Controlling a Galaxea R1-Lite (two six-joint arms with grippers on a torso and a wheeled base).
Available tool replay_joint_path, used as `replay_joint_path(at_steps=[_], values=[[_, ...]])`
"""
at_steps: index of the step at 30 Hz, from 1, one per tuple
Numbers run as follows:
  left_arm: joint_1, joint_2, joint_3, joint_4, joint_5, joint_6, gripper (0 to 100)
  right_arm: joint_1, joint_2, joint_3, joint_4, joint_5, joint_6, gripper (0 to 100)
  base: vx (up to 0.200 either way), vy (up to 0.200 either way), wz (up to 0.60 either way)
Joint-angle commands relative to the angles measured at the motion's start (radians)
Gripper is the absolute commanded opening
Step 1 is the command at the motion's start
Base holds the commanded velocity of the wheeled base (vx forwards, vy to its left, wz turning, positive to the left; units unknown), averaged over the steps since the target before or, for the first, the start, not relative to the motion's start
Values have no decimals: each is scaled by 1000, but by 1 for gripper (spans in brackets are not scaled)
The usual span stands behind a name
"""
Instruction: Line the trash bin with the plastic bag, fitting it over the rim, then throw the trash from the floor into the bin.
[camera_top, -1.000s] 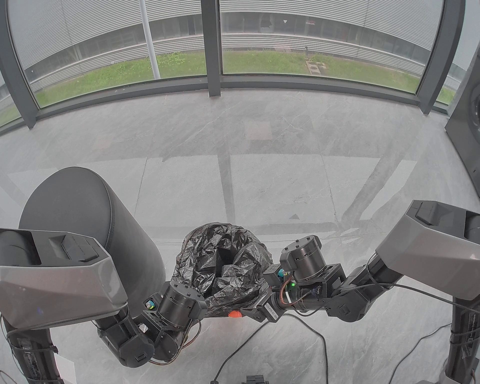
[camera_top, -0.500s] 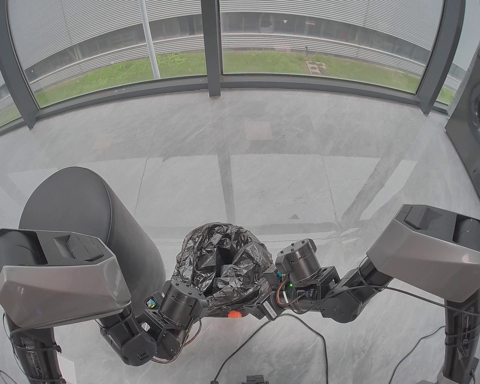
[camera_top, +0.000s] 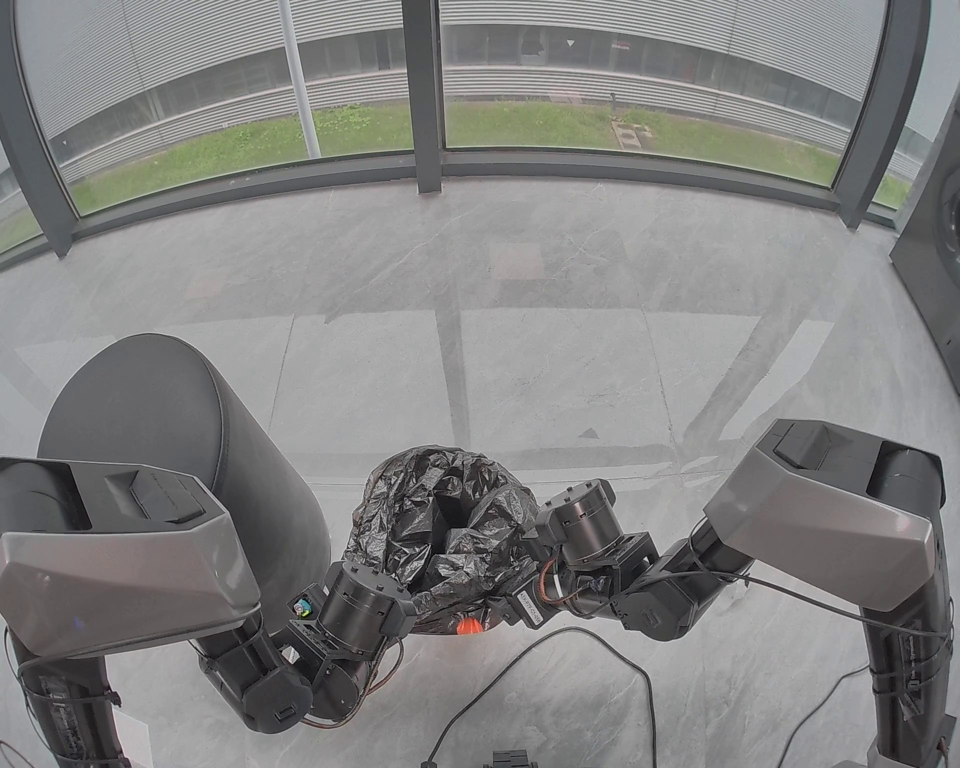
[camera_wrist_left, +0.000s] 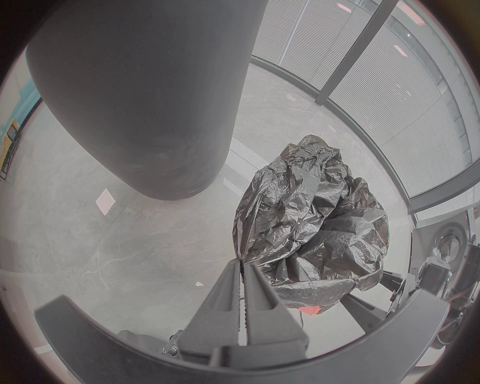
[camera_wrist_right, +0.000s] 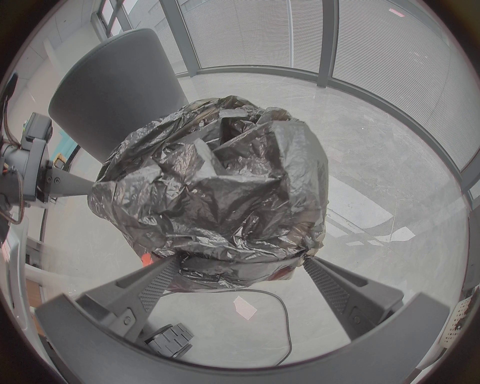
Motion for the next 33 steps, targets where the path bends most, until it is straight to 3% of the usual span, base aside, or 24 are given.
replay_joint_path(at_steps=[1, 16, 33], values=[[0, -2, -4, -1, 1, 1, 0, 1, 6, 10, 2, 0, -2, 100, 0, 0, 0], [-2, 6, -7, -2, -2, -1, 0, 1, -67, 128, -3, 9, -1, 100, 0, 0, 0], [-3, 8, -1, -2, -1, -4, 0, -27, -40, 50, -6, -5, 2, 100, 0, 0, 0]])
